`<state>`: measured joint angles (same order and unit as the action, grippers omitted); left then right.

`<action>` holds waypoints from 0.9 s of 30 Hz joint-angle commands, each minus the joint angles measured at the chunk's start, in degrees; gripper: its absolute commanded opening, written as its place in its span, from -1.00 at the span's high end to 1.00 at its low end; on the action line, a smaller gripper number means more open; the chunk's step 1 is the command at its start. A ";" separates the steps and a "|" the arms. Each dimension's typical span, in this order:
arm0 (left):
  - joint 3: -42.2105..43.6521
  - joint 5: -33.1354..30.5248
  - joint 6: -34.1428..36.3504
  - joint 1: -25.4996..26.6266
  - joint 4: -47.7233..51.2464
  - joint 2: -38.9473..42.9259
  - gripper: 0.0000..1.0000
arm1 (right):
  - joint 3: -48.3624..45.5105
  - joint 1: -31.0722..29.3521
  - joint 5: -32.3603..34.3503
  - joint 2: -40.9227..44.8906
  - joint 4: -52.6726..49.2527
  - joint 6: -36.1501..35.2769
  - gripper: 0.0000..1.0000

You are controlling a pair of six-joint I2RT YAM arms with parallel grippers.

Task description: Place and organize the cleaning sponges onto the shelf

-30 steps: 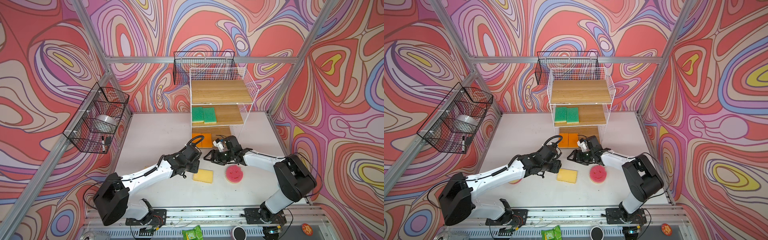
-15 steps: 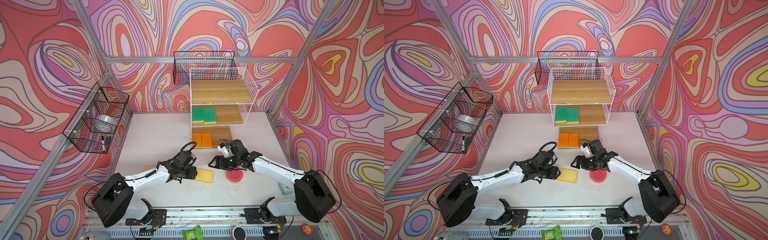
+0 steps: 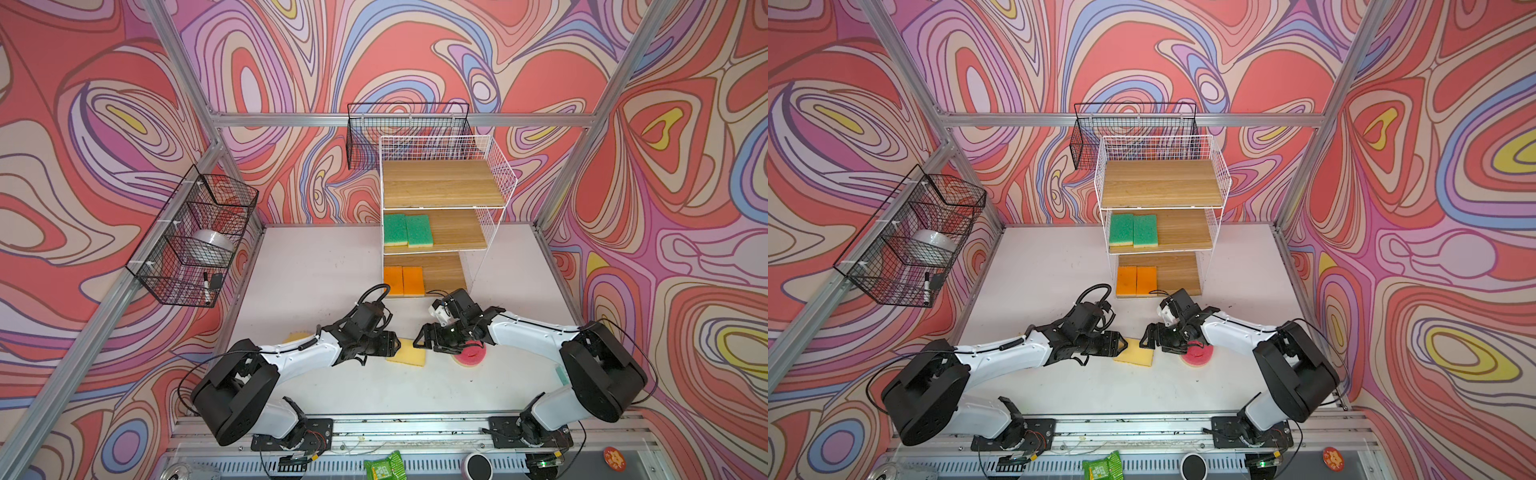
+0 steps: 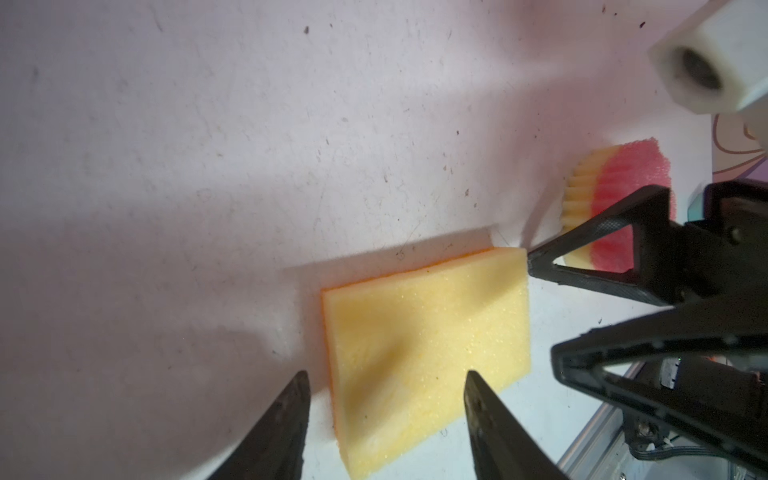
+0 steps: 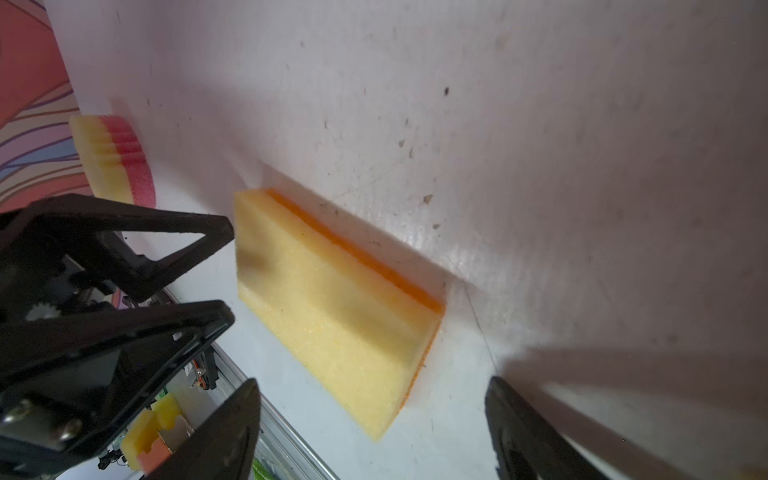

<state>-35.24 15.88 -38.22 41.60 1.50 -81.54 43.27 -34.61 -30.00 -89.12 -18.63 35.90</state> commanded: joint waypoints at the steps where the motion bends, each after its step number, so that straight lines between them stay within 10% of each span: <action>1: 1.40 0.62 -1.30 -0.30 -2.82 -0.93 -0.21 | -0.04 -0.38 -0.53 -1.23 3.18 1.03 -0.71; 27: 5.11 4.41 -4.89 -3.72 -11.95 1.12 0.04 | -3.11 -0.37 -7.67 -1.67 17.06 5.19 -0.15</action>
<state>-30.35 18.06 -42.13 38.06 -7.73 -82.67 39.75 -34.63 -37.45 -91.00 -3.22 41.28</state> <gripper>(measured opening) 0.507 0.575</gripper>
